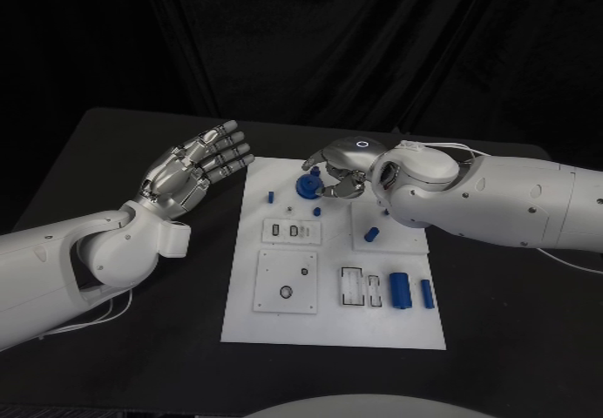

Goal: Assemble the parts on the task board

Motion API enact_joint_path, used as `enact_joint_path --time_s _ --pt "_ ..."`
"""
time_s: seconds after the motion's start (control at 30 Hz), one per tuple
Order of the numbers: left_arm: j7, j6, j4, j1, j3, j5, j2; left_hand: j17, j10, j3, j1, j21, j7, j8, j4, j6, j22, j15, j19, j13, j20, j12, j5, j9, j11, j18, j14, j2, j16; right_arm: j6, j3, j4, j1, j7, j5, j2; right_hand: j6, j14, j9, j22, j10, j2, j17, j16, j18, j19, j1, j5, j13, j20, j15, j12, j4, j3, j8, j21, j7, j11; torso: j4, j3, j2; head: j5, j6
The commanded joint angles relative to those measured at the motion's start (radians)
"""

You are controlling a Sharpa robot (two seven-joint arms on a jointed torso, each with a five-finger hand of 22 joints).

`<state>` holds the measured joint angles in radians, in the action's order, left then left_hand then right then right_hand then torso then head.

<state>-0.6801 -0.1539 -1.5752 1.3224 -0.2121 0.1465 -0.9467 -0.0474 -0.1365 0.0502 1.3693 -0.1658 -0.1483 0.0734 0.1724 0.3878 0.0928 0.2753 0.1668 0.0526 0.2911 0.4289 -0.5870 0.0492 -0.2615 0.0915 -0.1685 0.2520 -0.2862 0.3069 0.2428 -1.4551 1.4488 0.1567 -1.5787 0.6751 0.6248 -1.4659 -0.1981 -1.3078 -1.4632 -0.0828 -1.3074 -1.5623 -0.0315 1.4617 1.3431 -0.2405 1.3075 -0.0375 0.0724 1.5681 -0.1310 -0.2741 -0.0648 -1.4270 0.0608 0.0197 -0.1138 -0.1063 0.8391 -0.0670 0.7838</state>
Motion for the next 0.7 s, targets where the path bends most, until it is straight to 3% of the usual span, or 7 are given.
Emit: enact_joint_path --time_s 0.03,0.13,0.27,0.53,0.57,0.7 --pt "-0.145 -0.018 -0.001 -0.001 0.001 0.003 0.000 -0.001 -0.002 0.007 -0.010 -0.006 -0.006 0.003 -0.001 0.001 0.001 0.006 0.004 0.001 0.002 0.006 -0.002 0.001 -0.007 -0.011 0.000 -0.002 -0.004 0.024 -0.001 -0.002 -0.003 0.007 -0.006 0.008 0.022 -0.098 -0.003 -0.144 -0.092 0.003 -0.245 0.007 -0.018 -0.004 -0.006 0.007 0.247 0.006 0.009 -0.006 0.000 0.007 0.001 0.006 -0.001 0.006 -0.0010 0.0001 0.000 0.002 0.001" --pt "-0.144 -0.018 -0.002 -0.002 0.001 0.003 -0.002 -0.001 -0.005 0.012 -0.013 -0.006 -0.009 0.005 -0.001 0.006 0.001 0.007 0.004 0.002 0.001 0.013 -0.002 0.002 -0.010 -0.013 -0.001 -0.002 -0.008 0.057 -0.003 -0.006 -0.003 -0.004 0.000 0.021 0.074 -0.095 -0.009 -0.143 -0.090 0.005 -0.238 0.012 -0.018 -0.004 -0.006 0.008 0.245 0.005 0.008 -0.008 -0.002 0.012 -0.009 0.009 0.005 0.003 -0.0011 0.0003 0.000 0.001 0.000" --pt "-0.143 -0.017 -0.001 -0.002 0.001 0.003 -0.003 -0.001 -0.005 0.012 -0.013 -0.006 -0.009 0.005 -0.001 0.006 0.001 0.007 0.004 0.002 0.001 0.013 -0.002 0.002 -0.010 -0.013 -0.001 -0.002 -0.008 0.122 -0.007 -0.035 0.001 -0.028 0.020 0.067 0.141 -0.096 -0.012 -0.149 -0.096 0.006 -0.240 0.010 -0.016 0.002 -0.009 0.006 0.251 0.000 0.001 -0.004 -0.009 0.020 -0.025 0.004 0.018 -0.006 -0.0007 0.0000 0.000 -0.004 -0.013" --pt "-0.142 -0.016 -0.003 -0.003 0.001 0.003 -0.007 -0.002 -0.009 0.017 -0.016 -0.006 -0.010 0.006 -0.001 0.011 0.001 0.007 0.004 0.002 0.001 0.018 -0.002 0.003 -0.013 -0.014 -0.003 -0.003 -0.013 0.159 -0.009 -0.159 0.037 -0.041 0.085 0.254 0.183 -0.096 -0.008 -0.154 -0.102 0.000 -0.239 0.012 -0.014 0.007 -0.025 -0.004 0.257 -0.006 -0.005 -0.001 -0.028 0.036 -0.035 0.000 0.025 -0.012 0.0010 0.0007 0.000 -0.021 -0.016" --pt "-0.142 -0.015 -0.003 -0.004 0.001 0.003 -0.008 -0.002 -0.009 0.017 -0.016 -0.006 -0.010 0.006 -0.001 0.011 0.001 0.007 0.004 0.002 0.001 0.018 -0.002 0.003 -0.013 -0.014 -0.003 -0.003 -0.013 0.165 -0.008 -0.171 0.039 -0.042 0.088 0.277 0.184 -0.096 -0.008 -0.153 -0.102 0.000 -0.238 0.012 -0.014 0.007 -0.026 -0.005 0.257 -0.006 -0.005 -0.001 -0.028 0.037 -0.035 0.001 0.025 -0.013 0.0034 0.0008 -0.001 -0.021 -0.017" --pt "-0.141 -0.013 -0.005 -0.005 0.001 0.003 -0.011 -0.002 -0.011 0.019 -0.018 -0.007 -0.011 0.007 -0.002 0.013 0.002 0.008 0.005 0.003 0.001 0.021 -0.002 0.003 -0.015 -0.015 -0.004 -0.004 -0.016 0.190 -0.001 -0.209 0.044 -0.049 0.097 0.371 0.196 -0.094 -0.006 -0.151 -0.099 -0.007 -0.233 0.017 -0.015 0.005 -0.032 -0.001 0.254 -0.008 -0.006 -0.002 -0.037 0.046 -0.036 0.004 0.025 -0.014 0.0035 0.0004 -0.006 -0.022 -0.015"
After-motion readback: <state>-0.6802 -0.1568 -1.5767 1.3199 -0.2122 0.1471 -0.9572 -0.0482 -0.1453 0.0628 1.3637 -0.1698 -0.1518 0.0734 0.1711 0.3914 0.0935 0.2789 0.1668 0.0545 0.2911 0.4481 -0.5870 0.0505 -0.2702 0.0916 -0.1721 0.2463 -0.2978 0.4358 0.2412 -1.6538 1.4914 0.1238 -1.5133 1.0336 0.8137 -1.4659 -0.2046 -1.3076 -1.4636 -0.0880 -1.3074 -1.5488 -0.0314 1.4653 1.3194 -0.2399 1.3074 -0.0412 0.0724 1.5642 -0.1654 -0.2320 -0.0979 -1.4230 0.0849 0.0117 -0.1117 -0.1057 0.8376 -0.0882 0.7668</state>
